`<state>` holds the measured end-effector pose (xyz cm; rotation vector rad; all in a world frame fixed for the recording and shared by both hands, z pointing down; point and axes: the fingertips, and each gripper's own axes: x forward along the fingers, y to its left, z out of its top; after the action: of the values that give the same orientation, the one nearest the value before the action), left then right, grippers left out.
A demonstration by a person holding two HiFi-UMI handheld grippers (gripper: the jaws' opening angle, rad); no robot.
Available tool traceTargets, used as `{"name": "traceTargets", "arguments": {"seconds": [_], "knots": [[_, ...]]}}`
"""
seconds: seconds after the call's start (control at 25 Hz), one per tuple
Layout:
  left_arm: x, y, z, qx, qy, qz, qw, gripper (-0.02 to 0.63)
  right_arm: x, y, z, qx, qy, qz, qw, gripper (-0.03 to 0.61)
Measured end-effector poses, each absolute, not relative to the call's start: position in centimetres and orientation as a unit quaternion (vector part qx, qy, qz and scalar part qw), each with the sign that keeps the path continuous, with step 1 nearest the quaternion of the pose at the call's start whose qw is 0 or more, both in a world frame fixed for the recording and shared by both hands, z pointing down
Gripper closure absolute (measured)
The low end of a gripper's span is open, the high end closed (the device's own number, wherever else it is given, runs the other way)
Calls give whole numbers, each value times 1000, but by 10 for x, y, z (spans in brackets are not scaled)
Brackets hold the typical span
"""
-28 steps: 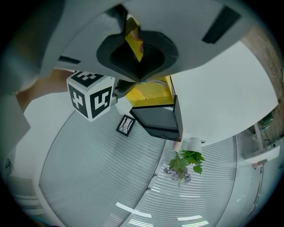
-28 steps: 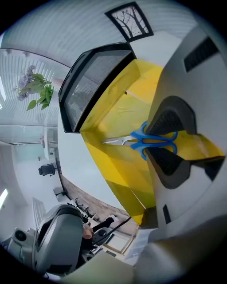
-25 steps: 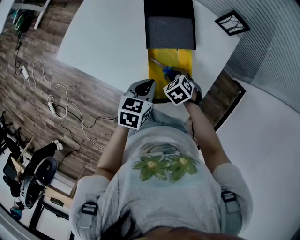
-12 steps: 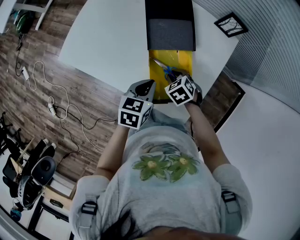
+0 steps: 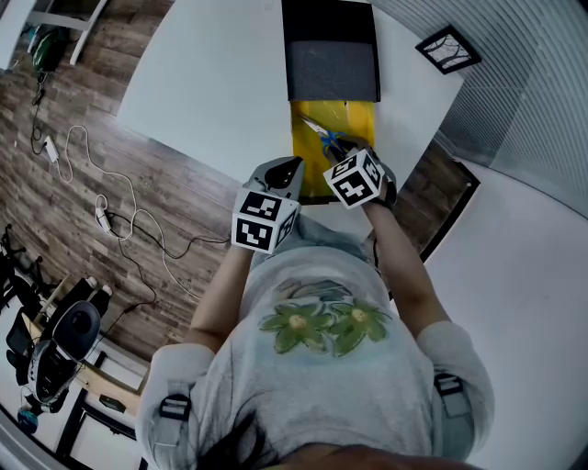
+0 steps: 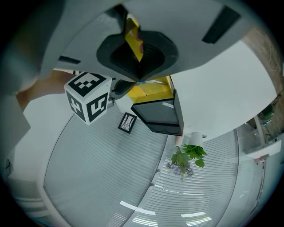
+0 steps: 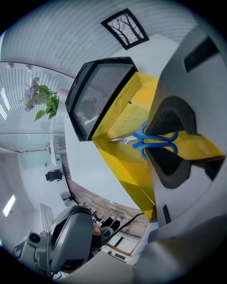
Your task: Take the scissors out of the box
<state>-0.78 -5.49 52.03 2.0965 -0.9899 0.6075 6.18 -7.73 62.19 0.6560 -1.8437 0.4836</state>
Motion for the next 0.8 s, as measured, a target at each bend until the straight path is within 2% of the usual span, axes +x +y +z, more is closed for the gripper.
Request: {"name": "traceTargets", "arguments": {"seconds": [0.8], "knots": [[-10, -54, 512, 820, -385, 238, 350, 607, 64, -78, 605, 292, -778, 208, 516, 492]]}}
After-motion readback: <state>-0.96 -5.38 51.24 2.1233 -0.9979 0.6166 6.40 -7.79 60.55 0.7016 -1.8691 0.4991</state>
